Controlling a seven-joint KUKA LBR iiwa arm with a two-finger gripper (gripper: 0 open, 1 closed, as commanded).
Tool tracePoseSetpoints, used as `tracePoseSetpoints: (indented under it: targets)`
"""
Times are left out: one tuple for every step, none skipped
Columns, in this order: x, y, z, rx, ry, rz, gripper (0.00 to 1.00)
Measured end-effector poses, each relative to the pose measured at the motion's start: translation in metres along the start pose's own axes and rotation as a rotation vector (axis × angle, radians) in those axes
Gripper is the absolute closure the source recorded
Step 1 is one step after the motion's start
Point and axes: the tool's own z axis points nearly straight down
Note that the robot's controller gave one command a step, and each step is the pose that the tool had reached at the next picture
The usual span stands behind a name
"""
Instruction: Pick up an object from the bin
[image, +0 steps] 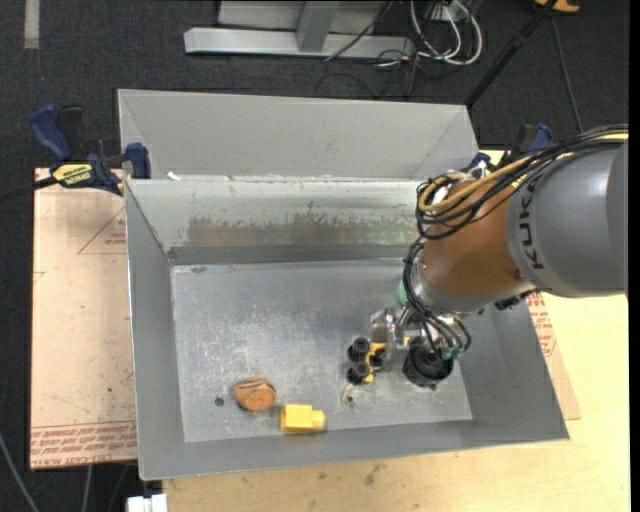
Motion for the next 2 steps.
tracePoseSetpoints:
  targets:
    - [0.0003,0.0001,-0.0059,0.0,0.001,0.0,1.0]
    - [-0.0001,0.0001,-0.0124,0.0,0.0,0.0,1.0]
